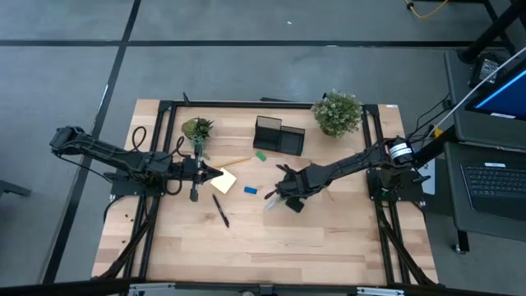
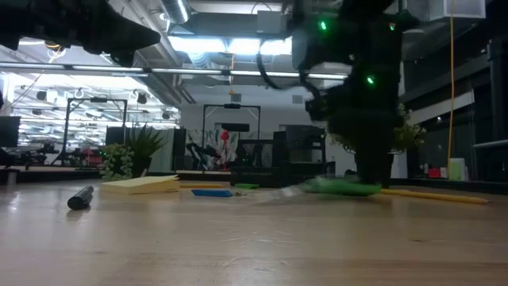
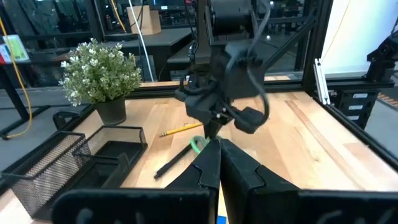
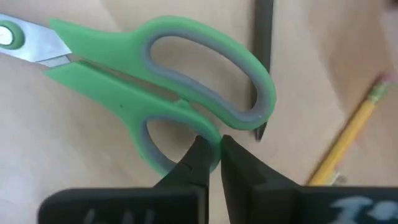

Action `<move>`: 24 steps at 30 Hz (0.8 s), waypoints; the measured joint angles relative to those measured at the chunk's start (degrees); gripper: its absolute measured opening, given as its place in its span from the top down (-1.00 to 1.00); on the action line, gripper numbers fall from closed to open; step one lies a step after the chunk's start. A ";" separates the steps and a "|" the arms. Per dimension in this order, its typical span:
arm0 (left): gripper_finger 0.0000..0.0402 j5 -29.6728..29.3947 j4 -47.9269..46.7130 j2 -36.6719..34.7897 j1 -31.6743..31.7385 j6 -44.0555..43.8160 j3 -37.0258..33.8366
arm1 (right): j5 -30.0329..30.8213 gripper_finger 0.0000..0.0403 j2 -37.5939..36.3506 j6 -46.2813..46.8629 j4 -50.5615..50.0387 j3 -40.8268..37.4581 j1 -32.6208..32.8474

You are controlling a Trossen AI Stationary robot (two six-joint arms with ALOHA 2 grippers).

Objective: Pick and place office supplies into organizer
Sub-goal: Put the green scissors into the black desk organizer

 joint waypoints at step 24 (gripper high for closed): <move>0.99 -0.01 0.24 0.00 0.00 2.49 0.00 | 26.79 0.89 -0.24 -6.12 -19.33 17.33 -0.12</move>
